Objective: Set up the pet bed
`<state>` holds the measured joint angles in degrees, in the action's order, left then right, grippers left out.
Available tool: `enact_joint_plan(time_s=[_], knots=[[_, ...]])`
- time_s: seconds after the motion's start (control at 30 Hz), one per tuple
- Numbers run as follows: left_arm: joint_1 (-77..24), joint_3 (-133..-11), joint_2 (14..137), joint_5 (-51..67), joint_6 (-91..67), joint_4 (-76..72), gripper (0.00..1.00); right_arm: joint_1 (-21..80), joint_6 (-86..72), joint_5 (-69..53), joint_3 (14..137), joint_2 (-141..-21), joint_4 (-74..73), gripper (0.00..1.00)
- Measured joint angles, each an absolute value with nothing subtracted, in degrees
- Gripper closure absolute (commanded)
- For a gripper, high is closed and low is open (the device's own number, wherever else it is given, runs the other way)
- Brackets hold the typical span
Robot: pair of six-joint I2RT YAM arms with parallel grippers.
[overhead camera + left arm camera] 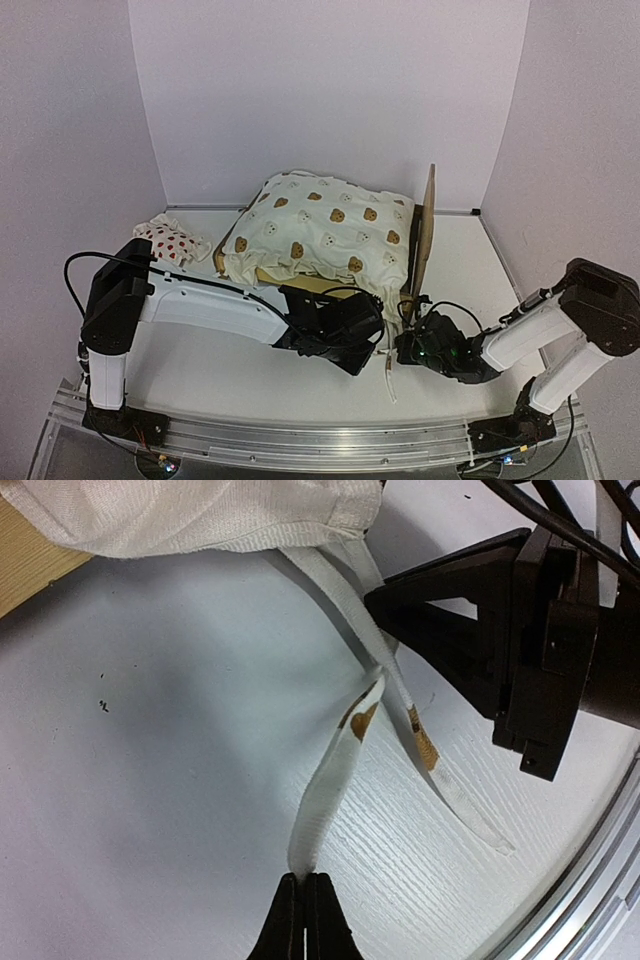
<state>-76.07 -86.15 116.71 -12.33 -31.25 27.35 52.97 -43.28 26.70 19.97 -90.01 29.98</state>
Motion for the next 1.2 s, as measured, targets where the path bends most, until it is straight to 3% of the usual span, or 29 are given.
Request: enact_joint_plan(time_s=[0.23, 0.63, 1.2], knots=[[-76.07, -86.39, 116.71, -10.18, -29.7, 25.94, 1.0, 52.75, -43.76, 26.63, 18.04, -88.49, 31.11, 1.0], [-74.79, -96.25, 120.67, -6.69, -28.34, 23.11, 1.0, 52.75, -41.37, 25.38, 17.69, -74.87, 24.28, 1.0], [-69.32, -98.09, 127.66, 4.14, -26.35, 15.22, 1.0, 52.75, -38.62, 21.76, 17.66, -70.37, 19.3, 1.0]])
